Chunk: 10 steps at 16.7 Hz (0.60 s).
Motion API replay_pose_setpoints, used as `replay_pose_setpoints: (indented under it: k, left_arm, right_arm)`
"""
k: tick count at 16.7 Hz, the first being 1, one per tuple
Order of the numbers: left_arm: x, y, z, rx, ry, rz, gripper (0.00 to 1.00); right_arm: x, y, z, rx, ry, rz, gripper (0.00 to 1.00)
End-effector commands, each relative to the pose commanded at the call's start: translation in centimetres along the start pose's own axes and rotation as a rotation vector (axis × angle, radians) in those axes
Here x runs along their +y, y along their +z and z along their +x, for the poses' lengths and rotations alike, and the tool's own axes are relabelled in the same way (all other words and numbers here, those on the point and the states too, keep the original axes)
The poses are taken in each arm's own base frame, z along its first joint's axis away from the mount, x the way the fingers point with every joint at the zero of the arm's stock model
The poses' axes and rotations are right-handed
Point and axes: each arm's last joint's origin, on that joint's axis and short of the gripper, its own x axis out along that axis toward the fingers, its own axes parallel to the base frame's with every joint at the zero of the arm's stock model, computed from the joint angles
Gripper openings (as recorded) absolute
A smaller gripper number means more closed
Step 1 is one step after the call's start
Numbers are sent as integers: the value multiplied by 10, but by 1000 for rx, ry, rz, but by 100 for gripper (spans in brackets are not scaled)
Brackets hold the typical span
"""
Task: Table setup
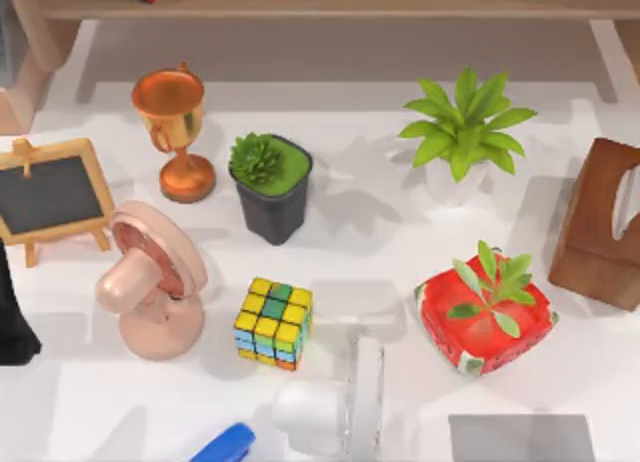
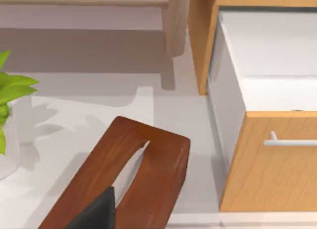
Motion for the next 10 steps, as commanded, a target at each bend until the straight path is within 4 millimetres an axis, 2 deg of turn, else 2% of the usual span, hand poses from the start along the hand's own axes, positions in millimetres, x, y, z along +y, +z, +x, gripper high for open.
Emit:
replay_pose_setpoints:
  k: [3,5,8,10]
  left_arm:
    - [0,0,0,0,0,0,100]
    - [0,0,0,0,0,0,100]
    - [0,0,0,0,0,0,100]
    - [0,0,0,0,0,0,100]
  right_arm:
    - [-9,72,6,144,-29,-26,100]
    - [-18,119,25,246,-47,-48,100]
    - [-39,169,82,429,-63,-77,100]
    - [-59,180,135,567,-63,-89,100]
